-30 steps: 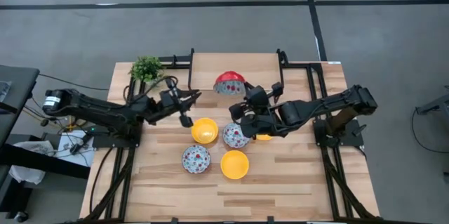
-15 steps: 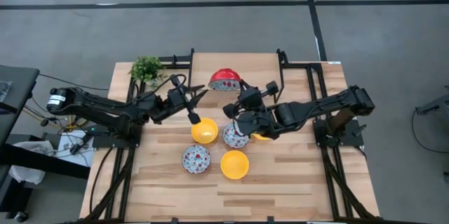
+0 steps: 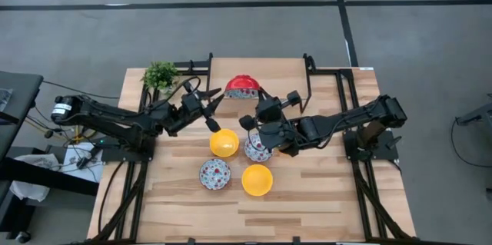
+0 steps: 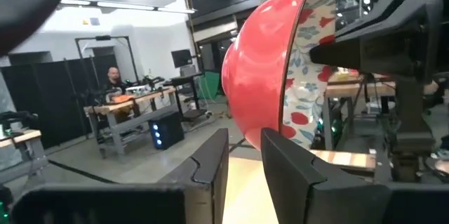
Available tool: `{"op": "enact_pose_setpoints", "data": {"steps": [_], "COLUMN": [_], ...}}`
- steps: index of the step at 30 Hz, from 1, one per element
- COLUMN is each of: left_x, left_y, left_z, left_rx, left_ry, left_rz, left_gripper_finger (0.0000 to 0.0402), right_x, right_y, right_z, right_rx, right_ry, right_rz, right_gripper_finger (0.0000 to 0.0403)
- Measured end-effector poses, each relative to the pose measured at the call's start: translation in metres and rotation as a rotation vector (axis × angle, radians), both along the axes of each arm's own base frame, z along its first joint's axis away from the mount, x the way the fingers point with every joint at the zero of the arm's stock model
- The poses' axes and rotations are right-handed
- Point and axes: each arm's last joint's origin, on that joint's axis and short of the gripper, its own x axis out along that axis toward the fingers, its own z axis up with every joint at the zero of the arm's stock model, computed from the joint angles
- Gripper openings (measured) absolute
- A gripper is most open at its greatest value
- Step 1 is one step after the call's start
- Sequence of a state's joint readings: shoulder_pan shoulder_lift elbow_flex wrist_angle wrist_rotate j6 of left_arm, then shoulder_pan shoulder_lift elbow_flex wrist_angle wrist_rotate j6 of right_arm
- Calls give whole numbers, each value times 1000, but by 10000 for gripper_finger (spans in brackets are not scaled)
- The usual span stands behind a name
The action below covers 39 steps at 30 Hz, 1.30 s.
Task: Pick & Place Mini bowls
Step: Put the right white bowl on the shelf
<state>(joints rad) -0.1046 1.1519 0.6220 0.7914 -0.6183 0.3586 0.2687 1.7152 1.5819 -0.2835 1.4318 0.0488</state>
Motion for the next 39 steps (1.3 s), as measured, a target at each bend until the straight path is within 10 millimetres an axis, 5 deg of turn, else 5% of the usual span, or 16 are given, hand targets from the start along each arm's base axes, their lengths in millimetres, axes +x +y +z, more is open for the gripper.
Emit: {"op": "enact_pose_setpoints", "data": {"steps": [11,39], "left_x": [-1,3], "left_y": [-10,0], "left_z": [-2,8], "left_rx": [-18,-77], "left_ry": [29,-23], "left_rz": [11,7], "left_gripper_finger": [86,86], "right_x": [0,6], "right_y": [0,-1], "right_z": [1,3], "right_rx": [-30,-8], "right_ry": [37,8], "right_rz": [-28,24], "right_gripper_finger": [0,0]}}
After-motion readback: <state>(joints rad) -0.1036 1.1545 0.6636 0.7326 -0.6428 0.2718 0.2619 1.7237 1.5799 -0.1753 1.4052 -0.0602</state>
